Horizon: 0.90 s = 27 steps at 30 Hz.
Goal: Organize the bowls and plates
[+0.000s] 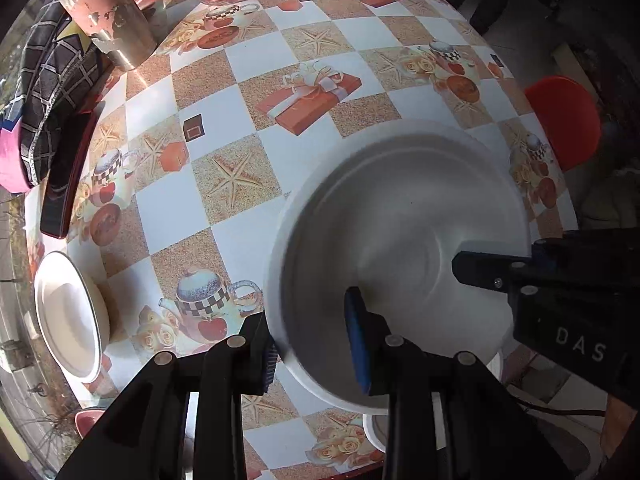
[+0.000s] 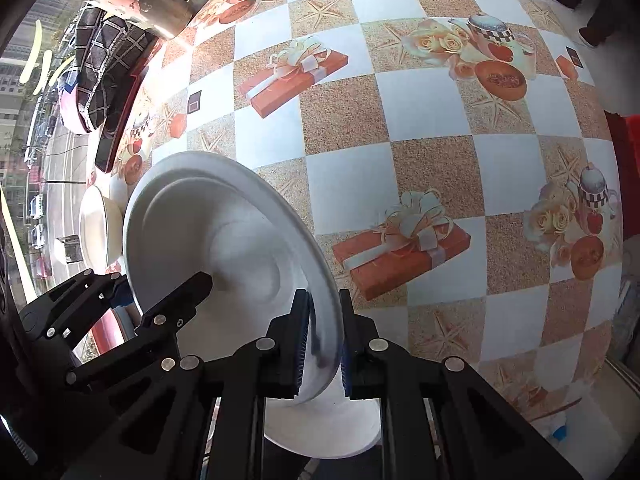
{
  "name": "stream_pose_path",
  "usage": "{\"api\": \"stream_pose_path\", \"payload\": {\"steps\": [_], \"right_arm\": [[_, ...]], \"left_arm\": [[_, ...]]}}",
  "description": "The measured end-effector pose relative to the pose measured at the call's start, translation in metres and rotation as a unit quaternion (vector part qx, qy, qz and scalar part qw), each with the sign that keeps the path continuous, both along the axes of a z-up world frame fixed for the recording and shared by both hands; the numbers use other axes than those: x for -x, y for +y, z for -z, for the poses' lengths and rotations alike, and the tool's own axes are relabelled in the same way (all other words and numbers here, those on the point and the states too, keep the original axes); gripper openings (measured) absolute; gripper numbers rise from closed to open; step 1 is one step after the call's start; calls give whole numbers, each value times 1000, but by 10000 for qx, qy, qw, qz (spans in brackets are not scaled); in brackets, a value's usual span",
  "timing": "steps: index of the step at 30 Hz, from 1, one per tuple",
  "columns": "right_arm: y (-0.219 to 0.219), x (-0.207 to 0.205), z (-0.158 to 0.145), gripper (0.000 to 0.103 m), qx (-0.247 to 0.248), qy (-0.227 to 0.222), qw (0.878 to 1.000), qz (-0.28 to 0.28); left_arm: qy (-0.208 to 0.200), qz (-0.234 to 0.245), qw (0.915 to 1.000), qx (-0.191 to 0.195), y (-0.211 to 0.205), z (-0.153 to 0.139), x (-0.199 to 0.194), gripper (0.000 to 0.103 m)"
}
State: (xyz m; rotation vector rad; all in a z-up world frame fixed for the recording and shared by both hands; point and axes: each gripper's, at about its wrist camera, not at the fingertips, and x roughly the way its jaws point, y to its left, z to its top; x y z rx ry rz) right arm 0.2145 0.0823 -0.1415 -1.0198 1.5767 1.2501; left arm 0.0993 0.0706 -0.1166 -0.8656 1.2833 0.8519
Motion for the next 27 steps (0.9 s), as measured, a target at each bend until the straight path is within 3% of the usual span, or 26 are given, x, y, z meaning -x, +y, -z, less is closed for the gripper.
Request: {"api": "stream_pose_path", "payload": {"steps": [10, 20, 22, 24, 25, 26, 27], "right_arm": [[-68, -28, -11, 15, 211, -165, 9986, 453], [-109, -33, -10, 16, 342, -155, 9961, 801], [-110, -34, -10, 16, 320, -156, 9959, 831], [-114, -38, -12, 16, 313, -164, 9955, 884], [-115, -39, -12, 18, 331, -172, 9950, 922], [-116, -40, -11, 26, 364, -187, 9945, 960], [-119, -44, -11, 55, 388, -226, 9938, 1013]], "left_arm": [[-106, 934, 9951, 317, -62, 10, -22, 33], [-127, 1200, 9919, 395, -87, 12, -28, 33], [-123, 1186, 9921, 392, -90, 13, -29, 41], [-72, 1182, 9922, 380, -94, 15, -29, 61], [-56, 1170, 9925, 359, -96, 15, -28, 73], [-72, 1141, 9928, 347, -96, 14, -26, 76], [-112, 1082, 9934, 350, -96, 12, -23, 76]]}}
